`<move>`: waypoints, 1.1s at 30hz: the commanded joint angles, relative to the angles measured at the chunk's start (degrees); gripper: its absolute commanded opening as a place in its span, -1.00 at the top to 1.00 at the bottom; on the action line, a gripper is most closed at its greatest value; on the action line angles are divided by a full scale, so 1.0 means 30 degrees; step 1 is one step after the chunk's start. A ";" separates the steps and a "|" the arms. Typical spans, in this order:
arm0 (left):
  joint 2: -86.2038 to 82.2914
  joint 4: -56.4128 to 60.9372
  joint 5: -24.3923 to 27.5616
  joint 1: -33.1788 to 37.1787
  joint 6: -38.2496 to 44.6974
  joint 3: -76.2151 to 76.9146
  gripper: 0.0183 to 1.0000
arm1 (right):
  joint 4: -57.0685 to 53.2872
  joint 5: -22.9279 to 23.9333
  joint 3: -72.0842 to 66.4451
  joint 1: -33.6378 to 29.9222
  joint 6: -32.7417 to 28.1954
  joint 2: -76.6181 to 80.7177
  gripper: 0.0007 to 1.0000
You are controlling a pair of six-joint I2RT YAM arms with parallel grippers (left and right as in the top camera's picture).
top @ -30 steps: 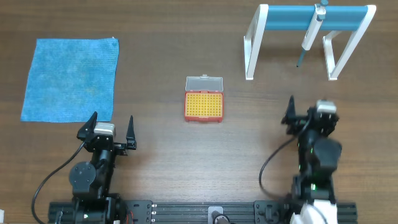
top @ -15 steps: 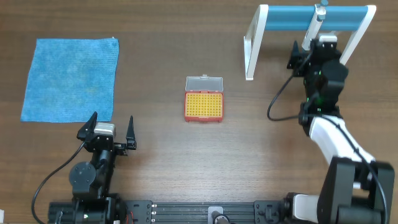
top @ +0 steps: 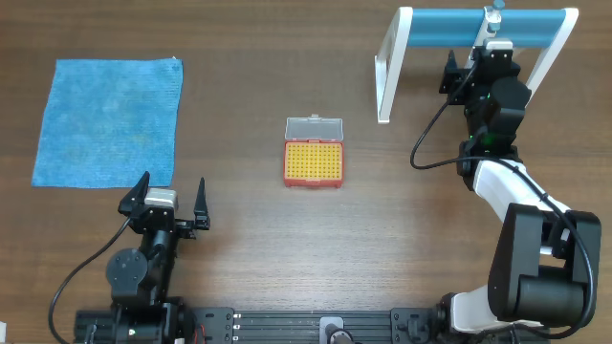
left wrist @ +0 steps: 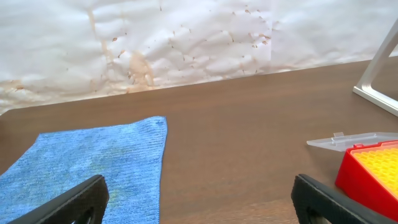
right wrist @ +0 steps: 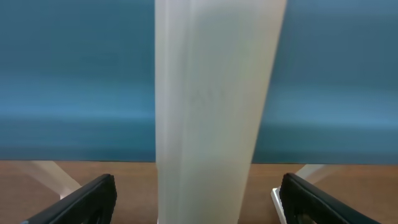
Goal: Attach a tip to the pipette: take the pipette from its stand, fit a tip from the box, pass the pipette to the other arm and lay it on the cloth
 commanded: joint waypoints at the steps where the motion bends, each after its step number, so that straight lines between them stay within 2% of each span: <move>1: -0.0073 -0.0087 -0.0204 0.0044 -0.0044 -0.0044 -0.90 | 0.0546 -0.0255 0.0430 -0.0066 -0.0197 0.0146 -0.70; 24: -0.0073 -0.0087 -0.0204 0.0044 -0.0044 -0.0044 -0.90 | -0.0233 -0.0248 0.0430 -0.0066 -0.0189 0.0146 -0.68; 25: -0.0073 -0.0087 -0.0204 0.0044 -0.0044 -0.0044 -0.90 | -0.0233 -0.0248 0.0430 -0.0066 -0.0197 0.0146 -0.52; 26: -0.0073 -0.0087 -0.0204 0.0044 -0.0044 -0.0044 -0.90 | -0.0233 -0.0248 0.0430 -0.0066 -0.0197 0.0146 -0.03; 27: -0.0073 -0.0087 -0.0204 0.0044 -0.0044 -0.0044 -0.90 | -0.0233 -0.0248 0.0430 -0.0066 -0.0197 0.0146 0.29; 30: -0.0073 -0.0080 -0.0204 0.0044 -0.0044 -0.0044 -0.90 | -0.0226 -0.0240 0.0430 -0.0117 -0.0197 0.0146 0.83; 33: -0.0073 -0.0087 -0.0204 0.0044 -0.0044 -0.0044 -0.90 | -0.0233 -0.0248 0.0430 -0.0189 -0.0197 0.0146 0.84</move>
